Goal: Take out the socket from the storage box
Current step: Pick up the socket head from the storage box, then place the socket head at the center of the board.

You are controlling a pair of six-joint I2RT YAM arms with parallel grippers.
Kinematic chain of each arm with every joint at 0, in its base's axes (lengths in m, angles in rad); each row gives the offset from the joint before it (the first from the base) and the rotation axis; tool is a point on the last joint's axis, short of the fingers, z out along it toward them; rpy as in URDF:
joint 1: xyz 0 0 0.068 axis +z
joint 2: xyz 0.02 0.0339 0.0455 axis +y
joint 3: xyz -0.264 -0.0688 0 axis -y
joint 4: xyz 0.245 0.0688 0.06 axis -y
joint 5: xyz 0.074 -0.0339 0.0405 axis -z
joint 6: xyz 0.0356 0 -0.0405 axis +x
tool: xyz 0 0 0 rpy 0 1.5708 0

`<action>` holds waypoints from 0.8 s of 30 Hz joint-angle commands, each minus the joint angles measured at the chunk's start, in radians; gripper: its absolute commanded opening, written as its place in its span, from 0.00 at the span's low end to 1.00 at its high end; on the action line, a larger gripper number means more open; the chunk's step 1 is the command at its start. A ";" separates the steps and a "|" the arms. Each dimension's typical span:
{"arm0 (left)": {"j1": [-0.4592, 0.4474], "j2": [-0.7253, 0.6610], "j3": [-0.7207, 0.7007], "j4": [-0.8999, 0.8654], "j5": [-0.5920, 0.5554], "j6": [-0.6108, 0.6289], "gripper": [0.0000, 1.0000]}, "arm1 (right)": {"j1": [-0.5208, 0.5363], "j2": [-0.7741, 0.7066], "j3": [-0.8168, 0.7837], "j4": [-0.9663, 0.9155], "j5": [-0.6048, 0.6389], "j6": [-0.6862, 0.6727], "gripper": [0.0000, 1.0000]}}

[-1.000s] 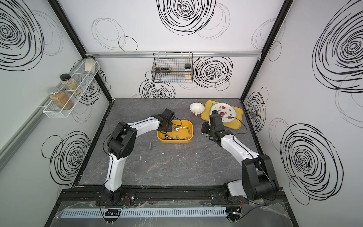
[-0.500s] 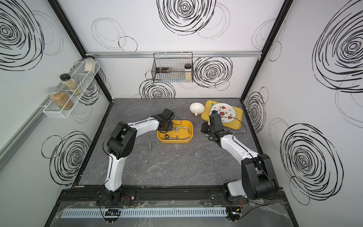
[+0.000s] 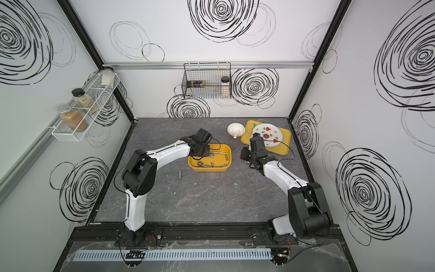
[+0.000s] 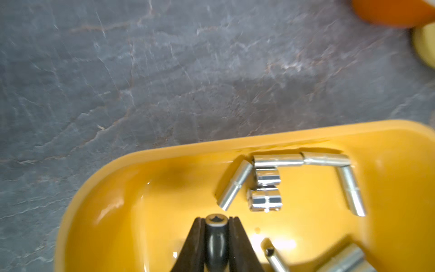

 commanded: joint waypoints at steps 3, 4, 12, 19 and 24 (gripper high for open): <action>0.004 -0.123 -0.051 -0.012 -0.023 -0.022 0.15 | 0.005 0.009 0.003 0.004 0.012 -0.003 0.32; 0.004 -0.142 -0.064 -0.016 -0.028 -0.027 0.15 | 0.006 0.008 0.004 0.004 0.014 -0.004 0.32; 0.021 -0.331 -0.262 -0.011 -0.086 -0.078 0.14 | 0.005 0.009 0.005 0.004 0.016 -0.005 0.32; 0.087 -0.567 -0.557 0.075 -0.140 -0.143 0.15 | 0.009 0.018 -0.001 0.007 0.024 -0.007 0.32; 0.111 -0.660 -0.737 0.161 -0.168 -0.186 0.15 | 0.010 0.024 0.004 -0.001 0.028 -0.009 0.32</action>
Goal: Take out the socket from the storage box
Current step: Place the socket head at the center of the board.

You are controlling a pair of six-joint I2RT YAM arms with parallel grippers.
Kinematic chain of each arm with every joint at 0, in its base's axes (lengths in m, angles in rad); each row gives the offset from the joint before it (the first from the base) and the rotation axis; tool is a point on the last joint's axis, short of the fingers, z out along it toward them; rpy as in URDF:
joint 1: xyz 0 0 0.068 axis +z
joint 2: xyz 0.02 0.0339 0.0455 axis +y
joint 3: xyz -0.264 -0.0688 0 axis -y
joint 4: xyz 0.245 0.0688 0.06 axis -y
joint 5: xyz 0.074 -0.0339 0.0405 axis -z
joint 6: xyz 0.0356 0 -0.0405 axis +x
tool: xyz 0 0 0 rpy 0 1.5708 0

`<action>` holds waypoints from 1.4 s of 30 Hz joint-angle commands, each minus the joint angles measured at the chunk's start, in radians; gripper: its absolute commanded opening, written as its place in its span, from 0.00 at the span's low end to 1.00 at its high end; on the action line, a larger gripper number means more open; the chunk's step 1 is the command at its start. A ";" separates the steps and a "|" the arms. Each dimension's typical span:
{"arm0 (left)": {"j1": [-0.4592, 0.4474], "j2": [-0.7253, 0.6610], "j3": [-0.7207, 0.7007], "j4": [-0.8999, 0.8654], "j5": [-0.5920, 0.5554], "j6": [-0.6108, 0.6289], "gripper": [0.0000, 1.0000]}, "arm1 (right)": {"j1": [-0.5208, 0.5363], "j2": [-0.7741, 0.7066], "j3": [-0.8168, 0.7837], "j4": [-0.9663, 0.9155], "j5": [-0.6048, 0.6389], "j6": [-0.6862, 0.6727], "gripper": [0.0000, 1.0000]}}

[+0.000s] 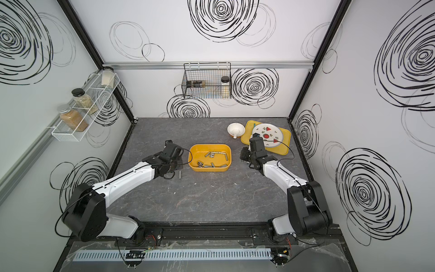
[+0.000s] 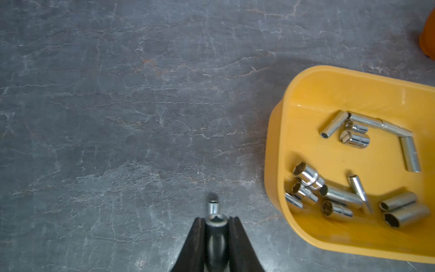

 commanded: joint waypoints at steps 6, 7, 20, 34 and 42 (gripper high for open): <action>0.049 0.002 -0.178 0.161 0.048 -0.038 0.15 | 0.010 0.018 -0.008 0.019 0.005 -0.003 0.32; 0.054 0.020 -0.184 0.167 0.055 -0.037 0.15 | 0.011 0.030 -0.001 0.012 0.001 -0.003 0.32; 0.080 0.141 -0.179 0.240 0.087 -0.008 0.19 | 0.025 0.063 0.010 0.012 -0.001 -0.006 0.32; 0.081 0.107 -0.204 0.250 0.072 -0.009 0.41 | 0.030 0.064 0.012 0.008 0.004 -0.007 0.32; 0.081 0.009 -0.222 0.259 0.073 -0.016 0.42 | 0.030 0.062 0.010 0.007 0.023 -0.007 0.32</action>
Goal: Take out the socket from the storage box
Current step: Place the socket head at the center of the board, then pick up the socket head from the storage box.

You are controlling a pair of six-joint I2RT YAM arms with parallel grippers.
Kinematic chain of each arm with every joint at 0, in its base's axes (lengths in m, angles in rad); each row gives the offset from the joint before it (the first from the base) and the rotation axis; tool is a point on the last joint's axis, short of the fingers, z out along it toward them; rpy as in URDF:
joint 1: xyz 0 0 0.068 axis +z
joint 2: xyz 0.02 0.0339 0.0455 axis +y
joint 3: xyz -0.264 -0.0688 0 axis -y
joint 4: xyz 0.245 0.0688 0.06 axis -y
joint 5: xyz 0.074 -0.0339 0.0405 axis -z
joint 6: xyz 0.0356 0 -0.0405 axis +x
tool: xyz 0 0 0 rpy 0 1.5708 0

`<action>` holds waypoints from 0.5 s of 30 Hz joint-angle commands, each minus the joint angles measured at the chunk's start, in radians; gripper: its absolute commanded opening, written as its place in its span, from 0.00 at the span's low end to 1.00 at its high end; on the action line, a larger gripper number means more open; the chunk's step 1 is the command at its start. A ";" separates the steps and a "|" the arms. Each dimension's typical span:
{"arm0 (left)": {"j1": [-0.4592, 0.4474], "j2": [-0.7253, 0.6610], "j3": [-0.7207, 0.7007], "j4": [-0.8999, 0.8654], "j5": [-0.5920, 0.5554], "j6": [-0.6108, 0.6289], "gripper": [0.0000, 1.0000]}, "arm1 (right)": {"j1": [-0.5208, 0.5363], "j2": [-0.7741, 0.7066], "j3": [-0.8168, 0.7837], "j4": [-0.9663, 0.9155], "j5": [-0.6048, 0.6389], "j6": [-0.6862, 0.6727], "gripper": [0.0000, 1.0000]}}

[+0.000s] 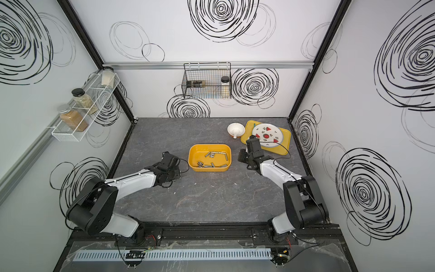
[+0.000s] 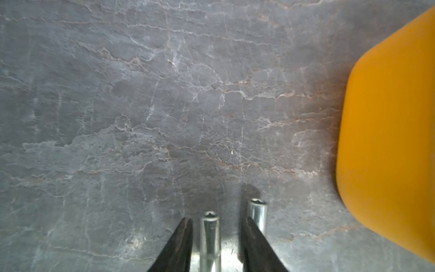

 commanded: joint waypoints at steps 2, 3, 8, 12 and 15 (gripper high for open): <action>0.005 -0.107 -0.024 0.027 -0.015 -0.007 0.43 | 0.008 0.000 0.008 0.003 0.019 -0.006 0.32; 0.001 -0.144 -0.030 0.024 -0.020 -0.010 0.43 | 0.009 -0.003 0.012 -0.004 0.023 -0.011 0.32; -0.052 -0.345 -0.060 -0.010 -0.072 -0.028 0.49 | 0.053 -0.036 0.045 -0.016 0.050 -0.081 0.31; -0.103 -0.467 -0.116 -0.021 -0.136 -0.037 0.51 | 0.102 -0.013 0.115 -0.039 0.026 -0.171 0.32; -0.111 -0.537 -0.170 -0.022 -0.161 -0.035 0.51 | 0.144 0.067 0.211 -0.097 0.002 -0.229 0.31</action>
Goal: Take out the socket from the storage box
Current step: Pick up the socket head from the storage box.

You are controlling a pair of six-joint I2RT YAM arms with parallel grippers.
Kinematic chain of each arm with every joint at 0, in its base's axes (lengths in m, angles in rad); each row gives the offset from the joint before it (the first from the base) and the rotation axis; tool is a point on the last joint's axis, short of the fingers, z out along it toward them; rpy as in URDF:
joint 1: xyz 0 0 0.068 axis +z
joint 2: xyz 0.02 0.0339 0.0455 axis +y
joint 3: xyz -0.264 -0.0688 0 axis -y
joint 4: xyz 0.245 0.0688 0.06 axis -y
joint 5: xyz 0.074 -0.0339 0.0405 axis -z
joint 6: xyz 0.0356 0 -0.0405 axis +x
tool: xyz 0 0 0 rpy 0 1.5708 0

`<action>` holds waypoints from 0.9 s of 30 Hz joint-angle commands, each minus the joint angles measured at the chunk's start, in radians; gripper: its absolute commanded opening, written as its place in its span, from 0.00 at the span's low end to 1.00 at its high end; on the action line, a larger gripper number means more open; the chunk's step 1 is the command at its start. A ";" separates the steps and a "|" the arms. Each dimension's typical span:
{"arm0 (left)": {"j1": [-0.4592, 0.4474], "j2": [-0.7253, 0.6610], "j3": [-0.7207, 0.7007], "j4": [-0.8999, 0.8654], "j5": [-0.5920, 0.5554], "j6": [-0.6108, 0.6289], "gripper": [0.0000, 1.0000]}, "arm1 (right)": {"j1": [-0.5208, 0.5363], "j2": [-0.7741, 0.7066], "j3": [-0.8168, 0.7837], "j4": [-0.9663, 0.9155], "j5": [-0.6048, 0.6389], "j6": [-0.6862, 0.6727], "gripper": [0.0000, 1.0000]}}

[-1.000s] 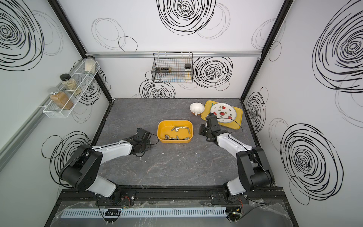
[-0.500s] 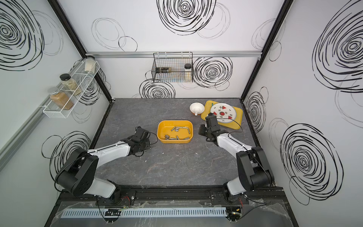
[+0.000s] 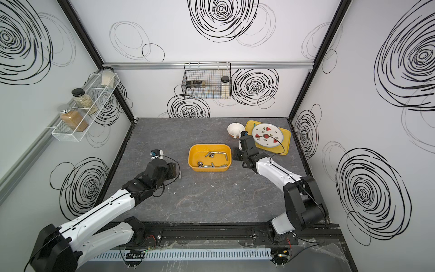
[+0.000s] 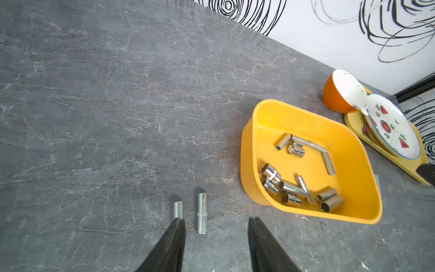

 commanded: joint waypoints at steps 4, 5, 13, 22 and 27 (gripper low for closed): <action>-0.004 -0.125 -0.108 -0.026 -0.088 -0.003 0.51 | 0.087 0.175 0.204 -0.129 -0.003 -0.162 0.30; -0.005 -0.143 -0.113 -0.030 -0.086 -0.004 0.51 | 0.095 0.213 0.236 -0.151 -0.004 -0.178 0.30; -0.041 -0.154 -0.113 -0.057 -0.146 -0.012 0.52 | 0.112 0.385 0.381 -0.238 0.034 -0.245 0.30; -0.042 -0.123 -0.108 -0.042 -0.141 -0.011 0.52 | 0.113 0.511 0.476 -0.281 0.101 -0.260 0.31; -0.042 -0.122 -0.107 -0.034 -0.140 -0.009 0.52 | 0.113 0.573 0.538 -0.321 0.121 -0.276 0.31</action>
